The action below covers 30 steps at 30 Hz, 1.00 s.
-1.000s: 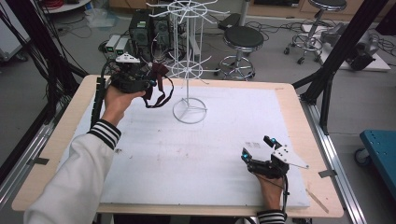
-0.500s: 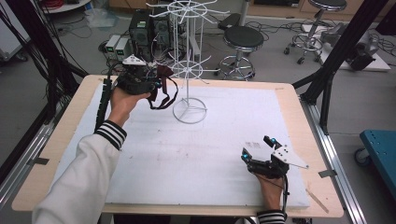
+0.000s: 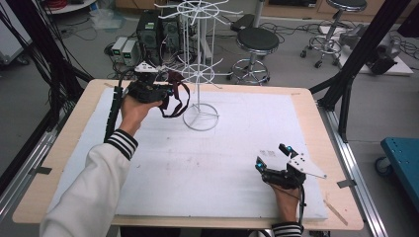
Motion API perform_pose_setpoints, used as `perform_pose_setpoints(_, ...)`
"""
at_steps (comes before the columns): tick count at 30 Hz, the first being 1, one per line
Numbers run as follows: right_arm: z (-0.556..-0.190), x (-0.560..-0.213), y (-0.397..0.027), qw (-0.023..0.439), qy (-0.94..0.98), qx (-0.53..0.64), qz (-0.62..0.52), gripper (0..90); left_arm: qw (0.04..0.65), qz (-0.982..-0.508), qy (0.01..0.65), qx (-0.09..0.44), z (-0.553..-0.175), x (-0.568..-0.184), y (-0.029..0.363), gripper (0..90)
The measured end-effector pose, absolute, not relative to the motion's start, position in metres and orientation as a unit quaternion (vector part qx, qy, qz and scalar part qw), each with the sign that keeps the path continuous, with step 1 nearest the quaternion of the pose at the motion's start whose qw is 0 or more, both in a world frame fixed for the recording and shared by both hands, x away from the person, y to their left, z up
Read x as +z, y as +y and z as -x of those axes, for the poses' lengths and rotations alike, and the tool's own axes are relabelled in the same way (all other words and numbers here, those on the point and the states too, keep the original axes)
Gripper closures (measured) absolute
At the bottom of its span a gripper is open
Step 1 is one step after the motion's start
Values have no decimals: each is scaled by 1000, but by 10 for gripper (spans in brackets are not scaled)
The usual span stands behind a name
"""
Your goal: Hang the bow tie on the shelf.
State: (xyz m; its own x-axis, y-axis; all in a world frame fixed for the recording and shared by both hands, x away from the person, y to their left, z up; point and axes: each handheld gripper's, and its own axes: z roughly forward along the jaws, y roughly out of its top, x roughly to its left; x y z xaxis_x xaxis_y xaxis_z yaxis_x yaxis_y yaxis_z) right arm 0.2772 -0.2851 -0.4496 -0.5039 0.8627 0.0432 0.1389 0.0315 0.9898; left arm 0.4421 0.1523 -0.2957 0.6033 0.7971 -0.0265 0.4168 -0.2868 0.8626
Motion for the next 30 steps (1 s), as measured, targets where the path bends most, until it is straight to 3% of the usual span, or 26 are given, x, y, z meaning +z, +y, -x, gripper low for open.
perform_pose_setpoints(16,-277,-450,-285,313,646,579,-387,24,428,-784,398,210,-446,-314,150,759)
perform_pose_setpoints(20,-277,-450,-285,311,647,578,-388,24,432,-783,400,200,-446,-314,152,717)
perform_pose_setpoints(22,-277,-450,-285,311,647,578,-388,24,435,-781,398,204,-445,-314,153,632)
perform_pose_setpoints(26,-277,-450,-285,311,647,578,-389,23,428,-779,401,222,-443,-315,159,242)
perform_pose_setpoints(27,-277,-450,-285,312,646,578,-389,24,429,-781,398,219,-442,-316,161,91)
perform_pose_setpoints(29,-277,-450,-285,313,647,577,-389,24,450,-778,381,219,-438,-318,168,77)
perform_pose_setpoints(30,-277,-450,-285,313,647,577,-389,24,455,-774,379,223,-436,-318,170,23)
